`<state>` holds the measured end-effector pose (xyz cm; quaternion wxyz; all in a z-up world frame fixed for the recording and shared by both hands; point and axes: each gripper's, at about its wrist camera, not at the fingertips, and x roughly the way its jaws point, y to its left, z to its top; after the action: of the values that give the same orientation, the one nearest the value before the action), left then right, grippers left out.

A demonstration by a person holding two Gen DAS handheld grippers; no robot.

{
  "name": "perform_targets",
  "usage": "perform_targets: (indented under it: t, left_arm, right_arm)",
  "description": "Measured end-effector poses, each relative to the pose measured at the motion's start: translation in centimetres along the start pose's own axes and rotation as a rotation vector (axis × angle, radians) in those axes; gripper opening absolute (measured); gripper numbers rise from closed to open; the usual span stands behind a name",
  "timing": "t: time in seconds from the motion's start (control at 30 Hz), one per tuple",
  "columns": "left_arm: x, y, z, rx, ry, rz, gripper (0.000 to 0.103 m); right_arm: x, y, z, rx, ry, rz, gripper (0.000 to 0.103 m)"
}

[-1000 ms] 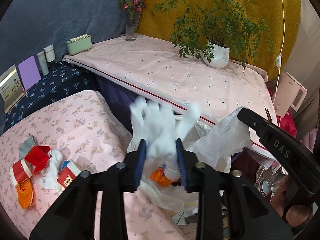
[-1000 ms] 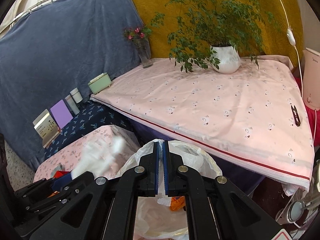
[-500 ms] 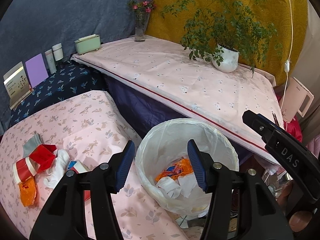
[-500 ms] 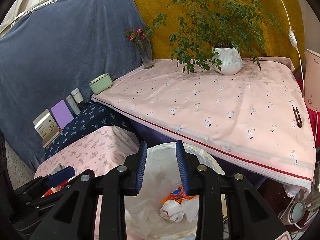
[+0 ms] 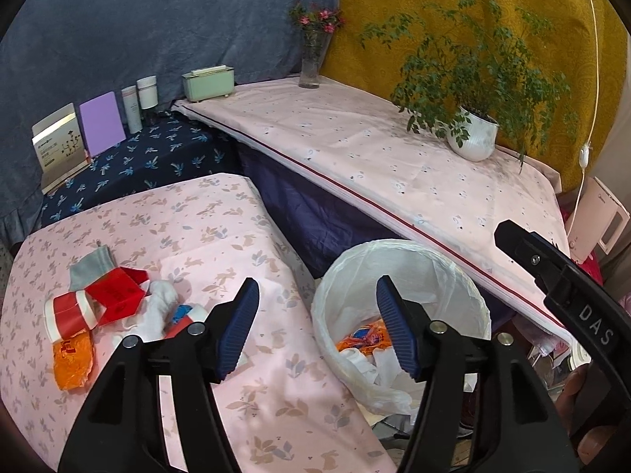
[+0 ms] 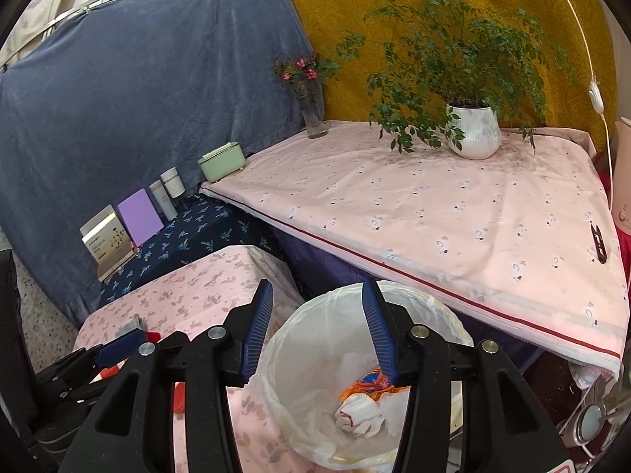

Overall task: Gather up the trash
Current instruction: 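Move both grippers back to the remaining trash on the bed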

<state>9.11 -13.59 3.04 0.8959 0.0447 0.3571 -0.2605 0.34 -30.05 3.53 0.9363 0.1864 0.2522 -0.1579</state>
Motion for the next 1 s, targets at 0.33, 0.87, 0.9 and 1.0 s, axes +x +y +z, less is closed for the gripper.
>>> perform_targets:
  t: [0.33, 0.87, 0.9, 1.0]
  left_arm:
    - [-1.3, 3.0, -0.5, -0.048, -0.011, 0.043, 0.061]
    - [-2.7, 10.0, -2.7, -0.174, 0.001, 0.134, 0.072]
    - [-2.7, 10.6, -2.9, -0.182, 0.005, 0.140, 0.073]
    - [-2.8, 12.4, -3.7, -0.211, 0.017, 0.169, 0.074]
  right_arm:
    - [-0.1, 3.6, -0.9, -0.059, 0.023, 0.044, 0.047]
    - [0.9, 10.4, -3.6, -0.169, 0.100, 0.115, 0.047]
    - [1.0, 10.9, -3.9, -0.178, 0.107, 0.120, 0.047]
    - [1.5, 12.3, -4.9, -0.202, 0.131, 0.133, 0.047]
